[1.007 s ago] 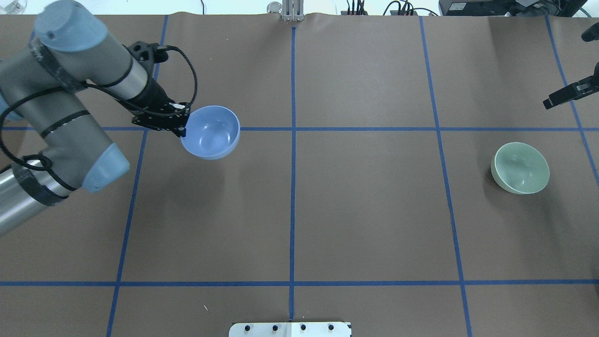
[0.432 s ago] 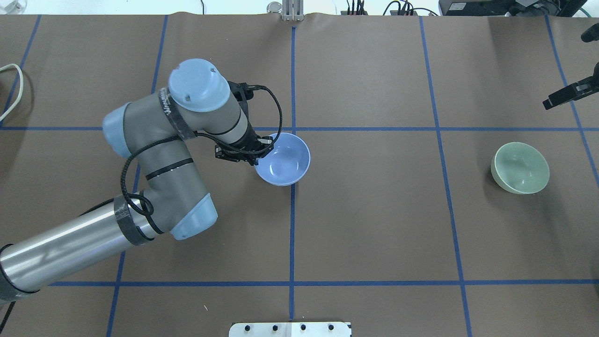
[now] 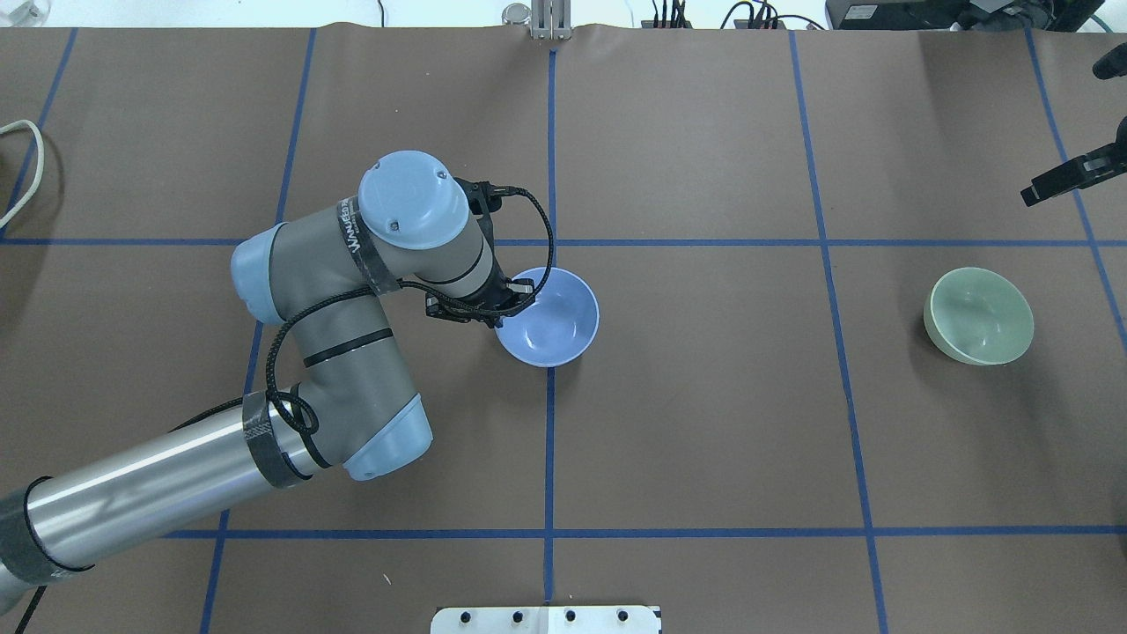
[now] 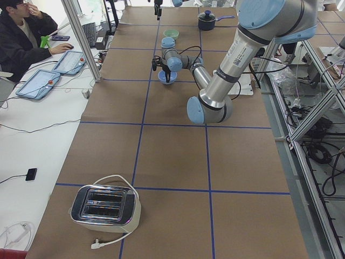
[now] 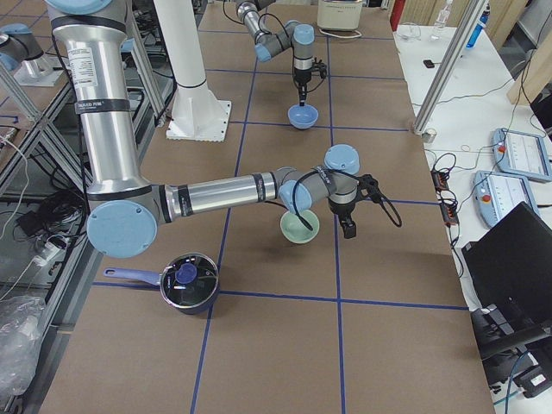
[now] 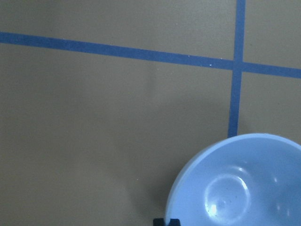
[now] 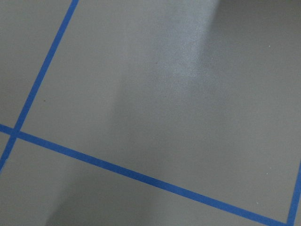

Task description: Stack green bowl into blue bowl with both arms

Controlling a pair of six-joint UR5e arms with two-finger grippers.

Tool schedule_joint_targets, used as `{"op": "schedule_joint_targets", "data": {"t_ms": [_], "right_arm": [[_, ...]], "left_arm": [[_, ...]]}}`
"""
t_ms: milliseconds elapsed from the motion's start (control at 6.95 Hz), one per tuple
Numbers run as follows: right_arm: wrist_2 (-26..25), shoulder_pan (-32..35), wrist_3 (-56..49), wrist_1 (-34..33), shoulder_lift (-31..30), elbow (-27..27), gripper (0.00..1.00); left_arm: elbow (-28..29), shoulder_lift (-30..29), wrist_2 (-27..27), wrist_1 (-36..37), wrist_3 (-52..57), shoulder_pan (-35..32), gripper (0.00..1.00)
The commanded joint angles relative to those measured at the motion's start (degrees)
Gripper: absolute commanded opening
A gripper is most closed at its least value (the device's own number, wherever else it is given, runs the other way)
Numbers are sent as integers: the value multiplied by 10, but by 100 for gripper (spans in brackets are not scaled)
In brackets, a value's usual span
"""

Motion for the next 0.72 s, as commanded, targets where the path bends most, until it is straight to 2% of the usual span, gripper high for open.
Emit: {"op": "schedule_joint_targets", "data": {"t_ms": [0,144,288,576], "right_arm": [[0,0,0,0,0,0,100],[0,0,0,0,0,0,100],[0,-1,0,0,0,0,100],[1,0,-1,0,0,0,100]], "left_arm": [[1,0,12,-1,1,8,0],[1,0,12,-2,2,8,1],[0,1,12,-3,4,8,14],[-12,3,12,-7,8,5,98]]}}
